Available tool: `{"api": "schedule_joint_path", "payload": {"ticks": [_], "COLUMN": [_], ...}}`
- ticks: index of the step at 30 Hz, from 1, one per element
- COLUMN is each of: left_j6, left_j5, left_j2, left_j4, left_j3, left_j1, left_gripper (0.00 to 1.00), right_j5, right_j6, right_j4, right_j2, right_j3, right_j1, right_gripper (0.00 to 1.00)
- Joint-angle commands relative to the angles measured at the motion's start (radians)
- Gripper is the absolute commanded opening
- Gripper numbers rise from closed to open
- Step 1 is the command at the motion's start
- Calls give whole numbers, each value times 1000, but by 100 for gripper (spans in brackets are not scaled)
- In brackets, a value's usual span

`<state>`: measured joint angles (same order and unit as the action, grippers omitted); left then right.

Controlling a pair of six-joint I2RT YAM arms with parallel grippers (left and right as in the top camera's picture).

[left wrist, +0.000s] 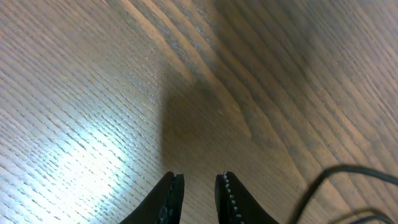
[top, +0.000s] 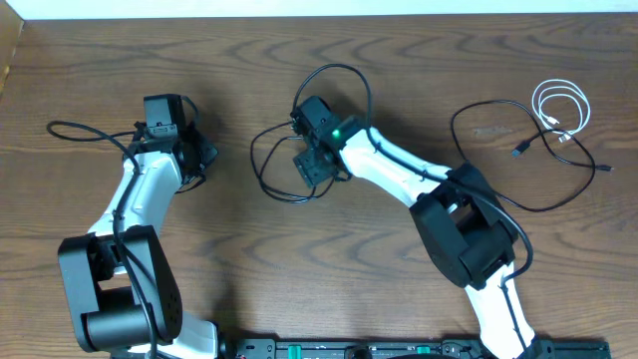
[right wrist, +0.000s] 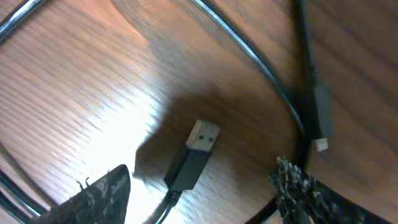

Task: Untangle cables

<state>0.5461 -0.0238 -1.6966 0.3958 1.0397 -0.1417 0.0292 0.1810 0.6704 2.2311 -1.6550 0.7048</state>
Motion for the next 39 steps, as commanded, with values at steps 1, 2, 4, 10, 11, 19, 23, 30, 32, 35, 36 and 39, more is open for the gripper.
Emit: {"api": "schedule_joint_path", "payload": {"ticks": [1,2,4,10,11,19,23,30,32,35,36,39], "left_j6": [-6,-6,-6,-5,-6,-5,-5,-6,-6,-6,-6,-6], "left_j5": [5,5,5,5,5,5,5,5,5,5,5,5], "left_j2": [4,4,4,4,4,4,4,4,4,4,4,4], "left_j4": [3,3,3,3,3,3,3,3,3,3,3,3], "left_j3": [-6,-6,-6,-6,-6,-6,-6,-6,-6,-6,-6,-6], "left_j1": [-1,-1,-1,-1,-1,-1,-1,-1,-1,-1,-1,-1], "left_gripper": [23,23,23,23,23,23,24,24,24,24,24,24], "right_j5": [-2,-16,-55,-75,-76,90,193,202,202,198,198,175], "right_j6": [-80,-113,-130,-101,-75,54,58,58,52,9,-3,-11], "right_j4": [90,137,191,317,334,358,342,283,275,270,267,249], "right_j2": [28,28,28,28,28,29,31,32,32,34,34,45], "right_j3": [-59,-89,-127,-253,-269,-277,-265,-263,-263,-263,-263,-263], "right_j1": [-1,-1,-1,9,11,35,55,123,142,166,172,193], "right_gripper": [72,73,76,82,82,99,99,97,95,89,86,81]}}
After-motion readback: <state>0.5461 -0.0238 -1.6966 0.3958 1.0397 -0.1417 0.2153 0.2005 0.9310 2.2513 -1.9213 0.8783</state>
